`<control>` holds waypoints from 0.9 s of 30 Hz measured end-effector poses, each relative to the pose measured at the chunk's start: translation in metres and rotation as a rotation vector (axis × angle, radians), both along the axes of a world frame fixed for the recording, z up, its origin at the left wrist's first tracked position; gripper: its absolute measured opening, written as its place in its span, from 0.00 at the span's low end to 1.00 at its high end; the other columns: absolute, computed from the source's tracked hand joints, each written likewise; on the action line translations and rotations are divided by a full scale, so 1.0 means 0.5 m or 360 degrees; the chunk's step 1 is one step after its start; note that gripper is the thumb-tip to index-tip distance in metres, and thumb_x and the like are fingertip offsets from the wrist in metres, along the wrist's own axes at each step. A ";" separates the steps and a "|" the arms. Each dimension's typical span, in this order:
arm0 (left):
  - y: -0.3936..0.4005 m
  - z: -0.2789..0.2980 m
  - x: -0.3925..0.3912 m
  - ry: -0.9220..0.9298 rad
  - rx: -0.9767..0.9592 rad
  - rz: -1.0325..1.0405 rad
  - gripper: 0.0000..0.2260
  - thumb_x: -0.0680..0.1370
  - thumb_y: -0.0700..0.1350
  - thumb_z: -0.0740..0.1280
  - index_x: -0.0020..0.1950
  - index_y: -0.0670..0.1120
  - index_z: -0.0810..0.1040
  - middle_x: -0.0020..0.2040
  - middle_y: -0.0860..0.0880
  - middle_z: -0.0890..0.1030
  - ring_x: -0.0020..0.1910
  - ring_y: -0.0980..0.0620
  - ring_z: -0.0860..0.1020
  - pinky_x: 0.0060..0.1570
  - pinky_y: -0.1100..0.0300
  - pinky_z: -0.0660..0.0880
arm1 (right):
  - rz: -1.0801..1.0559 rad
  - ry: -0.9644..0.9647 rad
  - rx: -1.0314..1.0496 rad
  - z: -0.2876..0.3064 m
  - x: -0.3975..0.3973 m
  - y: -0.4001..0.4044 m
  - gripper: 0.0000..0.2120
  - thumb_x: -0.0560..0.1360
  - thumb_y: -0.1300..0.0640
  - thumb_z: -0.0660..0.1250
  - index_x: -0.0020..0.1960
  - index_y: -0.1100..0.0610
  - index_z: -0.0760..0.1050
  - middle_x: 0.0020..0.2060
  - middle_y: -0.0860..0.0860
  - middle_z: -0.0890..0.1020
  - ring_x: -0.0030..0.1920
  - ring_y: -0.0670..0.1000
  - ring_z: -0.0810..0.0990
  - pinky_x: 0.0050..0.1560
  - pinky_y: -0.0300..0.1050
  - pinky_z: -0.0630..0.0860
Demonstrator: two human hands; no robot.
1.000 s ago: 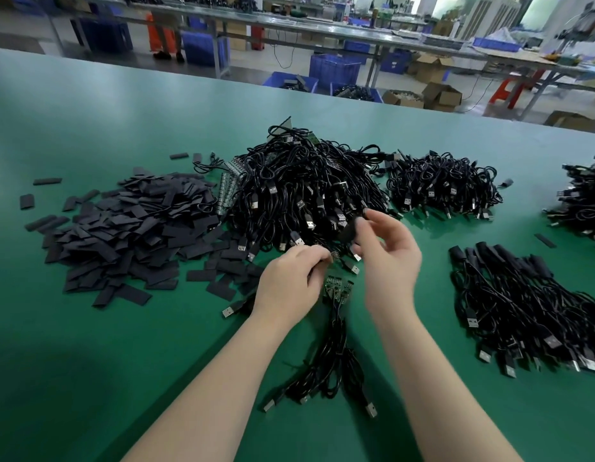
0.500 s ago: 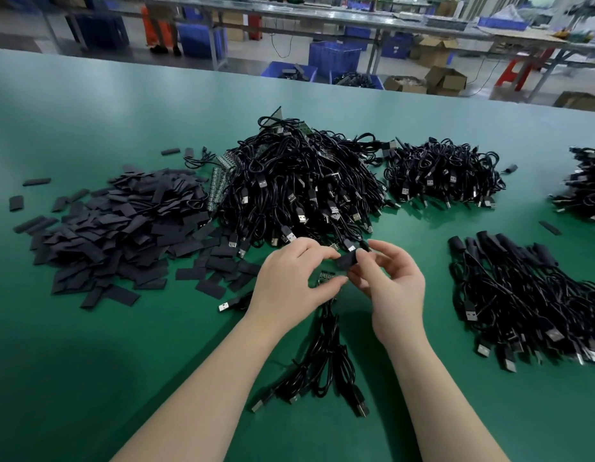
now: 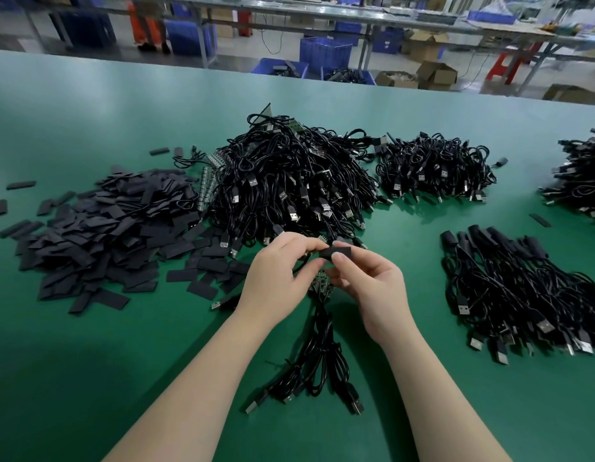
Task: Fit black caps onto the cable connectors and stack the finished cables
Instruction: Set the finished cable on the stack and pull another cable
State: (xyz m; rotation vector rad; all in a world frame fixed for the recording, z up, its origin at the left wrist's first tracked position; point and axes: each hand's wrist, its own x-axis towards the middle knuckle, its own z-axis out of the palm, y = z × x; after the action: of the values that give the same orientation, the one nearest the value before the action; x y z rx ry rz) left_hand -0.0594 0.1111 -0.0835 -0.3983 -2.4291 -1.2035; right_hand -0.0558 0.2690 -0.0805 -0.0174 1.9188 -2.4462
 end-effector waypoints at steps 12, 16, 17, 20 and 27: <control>0.007 -0.001 0.005 -0.0007 0.0058 -0.0105 0.07 0.78 0.43 0.68 0.54 0.50 0.82 0.50 0.58 0.79 0.53 0.60 0.76 0.54 0.59 0.75 | -0.0181 0.0317 0.0307 0.009 0.006 0.000 0.14 0.71 0.65 0.76 0.40 0.45 0.86 0.38 0.48 0.87 0.40 0.43 0.84 0.44 0.34 0.78; 0.006 0.002 0.006 -0.0061 0.0101 -0.0098 0.10 0.77 0.44 0.69 0.56 0.55 0.81 0.52 0.60 0.79 0.54 0.60 0.76 0.52 0.60 0.75 | -0.0252 0.0276 0.0289 0.005 0.002 0.000 0.12 0.72 0.63 0.75 0.37 0.46 0.85 0.38 0.48 0.86 0.40 0.47 0.84 0.45 0.38 0.80; 0.005 0.001 0.007 -0.0073 0.0093 -0.0076 0.11 0.76 0.44 0.70 0.56 0.57 0.80 0.52 0.60 0.79 0.51 0.60 0.76 0.51 0.60 0.75 | -0.0283 0.0255 0.0281 0.005 0.001 0.001 0.12 0.72 0.62 0.75 0.35 0.47 0.83 0.36 0.49 0.85 0.40 0.48 0.84 0.45 0.41 0.81; 0.004 0.001 0.010 -0.0115 0.0071 0.0017 0.14 0.76 0.45 0.70 0.57 0.62 0.76 0.49 0.62 0.77 0.43 0.57 0.75 0.48 0.59 0.76 | -0.0382 0.0200 0.0159 0.006 -0.001 0.007 0.13 0.74 0.61 0.74 0.33 0.50 0.80 0.36 0.53 0.85 0.42 0.53 0.86 0.45 0.44 0.82; 0.007 0.001 0.011 -0.0143 0.0003 0.0096 0.16 0.77 0.49 0.70 0.64 0.58 0.78 0.45 0.60 0.77 0.45 0.59 0.75 0.47 0.64 0.75 | -0.0369 0.0149 0.0159 0.011 0.003 0.007 0.06 0.73 0.61 0.75 0.41 0.51 0.86 0.38 0.52 0.86 0.35 0.49 0.84 0.35 0.36 0.77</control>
State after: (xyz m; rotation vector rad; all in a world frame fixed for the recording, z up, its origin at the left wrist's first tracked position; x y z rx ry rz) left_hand -0.0539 0.1148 -0.0832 -0.2740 -2.4968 -1.2227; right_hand -0.0543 0.2723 -0.0748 0.1007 2.1953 -2.5267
